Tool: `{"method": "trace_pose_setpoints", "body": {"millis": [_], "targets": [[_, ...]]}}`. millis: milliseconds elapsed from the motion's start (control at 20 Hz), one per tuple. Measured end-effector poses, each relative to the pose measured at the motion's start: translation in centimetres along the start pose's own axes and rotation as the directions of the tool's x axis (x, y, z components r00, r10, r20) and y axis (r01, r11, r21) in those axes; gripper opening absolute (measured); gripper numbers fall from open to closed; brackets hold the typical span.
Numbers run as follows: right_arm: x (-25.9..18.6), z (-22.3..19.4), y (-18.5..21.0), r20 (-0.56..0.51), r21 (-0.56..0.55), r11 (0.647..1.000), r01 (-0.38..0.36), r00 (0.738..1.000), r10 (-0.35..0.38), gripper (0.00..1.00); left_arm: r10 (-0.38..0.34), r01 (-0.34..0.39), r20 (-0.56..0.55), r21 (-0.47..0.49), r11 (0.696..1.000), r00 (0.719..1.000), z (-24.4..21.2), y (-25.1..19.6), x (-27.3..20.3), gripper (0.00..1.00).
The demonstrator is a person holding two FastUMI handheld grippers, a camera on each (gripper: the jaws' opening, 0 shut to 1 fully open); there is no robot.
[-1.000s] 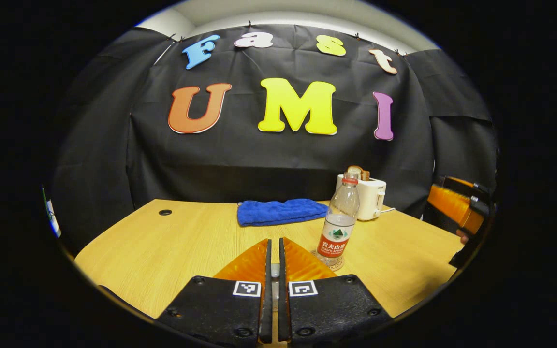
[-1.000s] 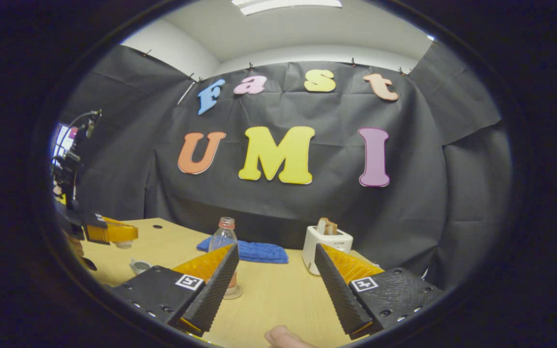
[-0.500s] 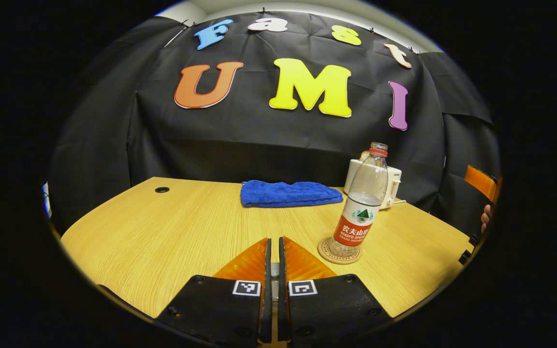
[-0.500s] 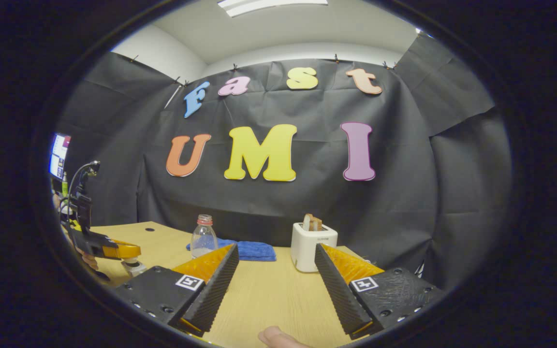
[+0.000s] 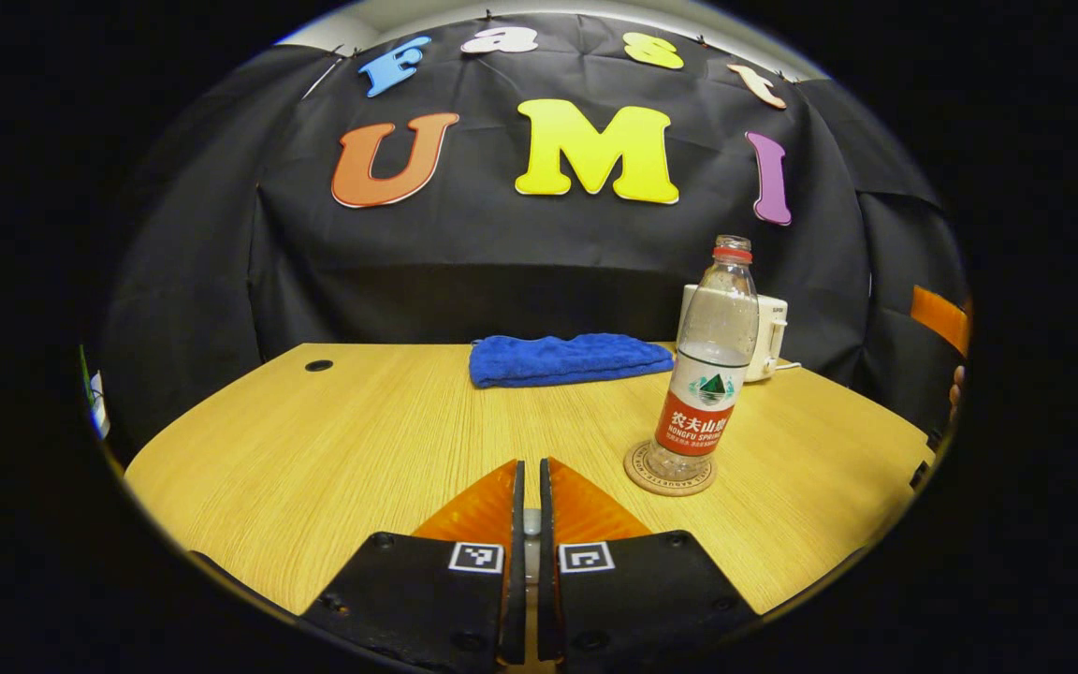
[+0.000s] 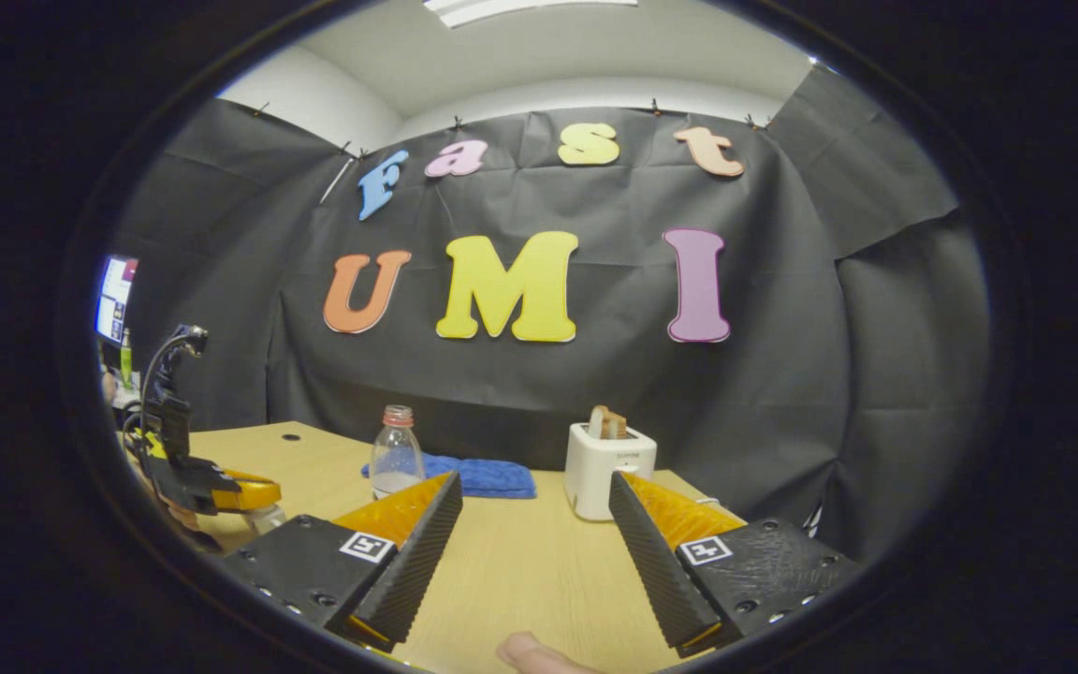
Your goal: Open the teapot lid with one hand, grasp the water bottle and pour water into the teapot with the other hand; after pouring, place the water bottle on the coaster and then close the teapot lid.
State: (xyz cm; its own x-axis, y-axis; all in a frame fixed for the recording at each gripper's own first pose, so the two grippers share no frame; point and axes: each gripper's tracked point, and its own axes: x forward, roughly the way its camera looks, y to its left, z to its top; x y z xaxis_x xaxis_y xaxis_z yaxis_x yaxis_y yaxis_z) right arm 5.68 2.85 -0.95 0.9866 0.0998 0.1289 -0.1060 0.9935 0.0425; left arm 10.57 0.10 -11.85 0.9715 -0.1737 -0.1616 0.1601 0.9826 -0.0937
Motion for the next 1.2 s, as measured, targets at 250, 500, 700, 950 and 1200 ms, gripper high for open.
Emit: {"method": "trace_pose_setpoints", "body": {"millis": [250,500,700,950,1200], "targets": [[-0.1,-0.2,0.6,-0.004,-0.004,1.0,-0.017,1.0,0.017,0.94,0.026,-0.026,0.004,-0.013,1.0,1.0,0.0,0.1,0.0,0.08],[-0.1,-1.0,1.1,-0.044,-0.001,1.0,-0.023,0.999,0.022,0.95,0.04,-0.041,-0.029,-0.004,0.999,0.999,0.0,-1.0,-0.4,0.28],[-0.6,-0.6,1.4,-0.051,-0.019,1.0,-0.017,0.999,0.016,0.97,0.089,-0.089,-0.014,0.018,0.996,0.996,1.6,-0.7,-2.1,0.48],[-2.2,0.4,1.8,-0.069,-0.049,0.999,-0.007,0.998,0.004,0.94,0.085,-0.084,0.033,-0.025,0.996,0.996,5.4,-1.4,-6.2,0.83],[-4.5,2.2,1.5,-0.068,-0.043,0.999,0.021,0.997,-0.024,0.95,0.07,-0.069,0.118,-0.019,0.997,0.991,9.5,-1.9,-11.4,0.99]]}}
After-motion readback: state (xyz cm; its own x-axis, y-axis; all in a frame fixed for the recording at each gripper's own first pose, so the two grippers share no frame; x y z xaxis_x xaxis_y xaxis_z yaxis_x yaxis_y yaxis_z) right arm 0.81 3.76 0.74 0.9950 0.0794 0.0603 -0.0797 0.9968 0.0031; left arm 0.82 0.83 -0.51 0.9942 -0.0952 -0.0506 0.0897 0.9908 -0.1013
